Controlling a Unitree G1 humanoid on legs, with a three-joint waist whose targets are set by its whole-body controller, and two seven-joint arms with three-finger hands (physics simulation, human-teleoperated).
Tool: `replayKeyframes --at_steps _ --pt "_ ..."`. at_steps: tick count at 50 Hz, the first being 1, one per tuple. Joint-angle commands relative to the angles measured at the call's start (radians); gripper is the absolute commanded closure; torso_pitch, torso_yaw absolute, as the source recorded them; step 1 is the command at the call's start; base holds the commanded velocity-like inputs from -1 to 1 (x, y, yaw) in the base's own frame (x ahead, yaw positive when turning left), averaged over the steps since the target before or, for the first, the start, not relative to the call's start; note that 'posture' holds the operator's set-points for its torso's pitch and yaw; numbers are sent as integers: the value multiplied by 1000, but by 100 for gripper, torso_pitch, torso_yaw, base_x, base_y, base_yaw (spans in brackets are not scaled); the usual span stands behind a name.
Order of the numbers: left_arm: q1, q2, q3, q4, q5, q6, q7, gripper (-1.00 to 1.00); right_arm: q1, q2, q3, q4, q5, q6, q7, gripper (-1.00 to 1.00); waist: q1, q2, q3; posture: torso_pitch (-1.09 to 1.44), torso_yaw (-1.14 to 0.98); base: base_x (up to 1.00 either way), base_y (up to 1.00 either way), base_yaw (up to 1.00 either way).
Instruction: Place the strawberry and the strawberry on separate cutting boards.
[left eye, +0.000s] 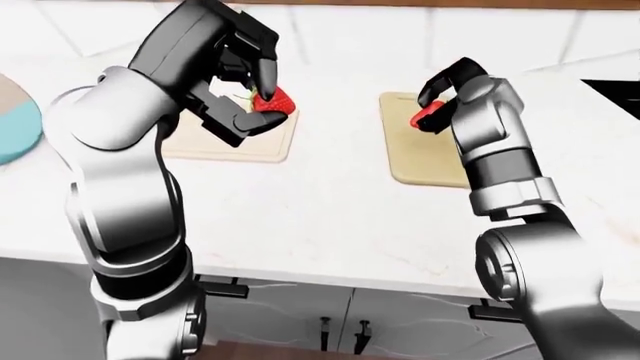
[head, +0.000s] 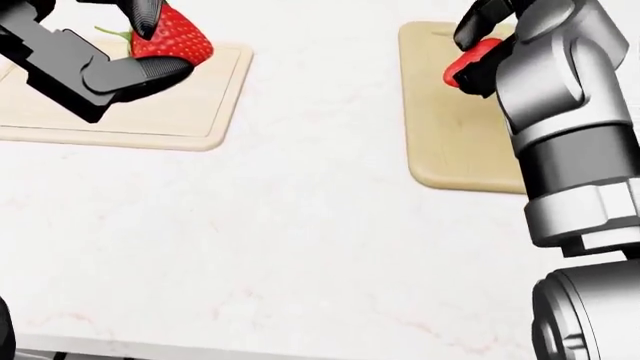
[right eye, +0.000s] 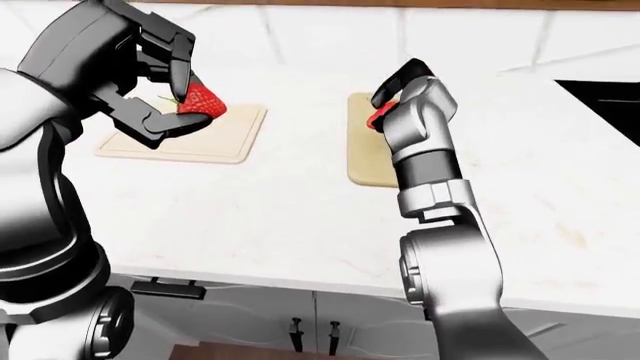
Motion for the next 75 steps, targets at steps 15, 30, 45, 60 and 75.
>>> replayKeyframes --at_steps 15,30,45,60,75 --pt "-21 -1 8 -12 7 -28 20 86 12 -17 3 -41 -69 -23 31 93 1 -3 -33 0 0 0 0 0" --pt "-34 5 8 -20 14 -15 5 85 56 -15 0 -81 -122 -18 88 1 2 -5 -31 0 0 0 0 0" --pt "-37 -4 5 -5 16 -24 16 84 69 -51 -19 -227 -150 37 198 -51 5 -8 -31 0 0 0 0 0" --pt "-60 -19 -3 57 25 -48 33 84 132 -127 -40 -542 -200 124 439 -47 4 -11 -30 0 0 0 0 0" --pt "-197 -2 42 696 -126 -365 331 100 163 -110 -68 -717 -275 154 569 -100 0 -10 -38 0 0 0 0 0"
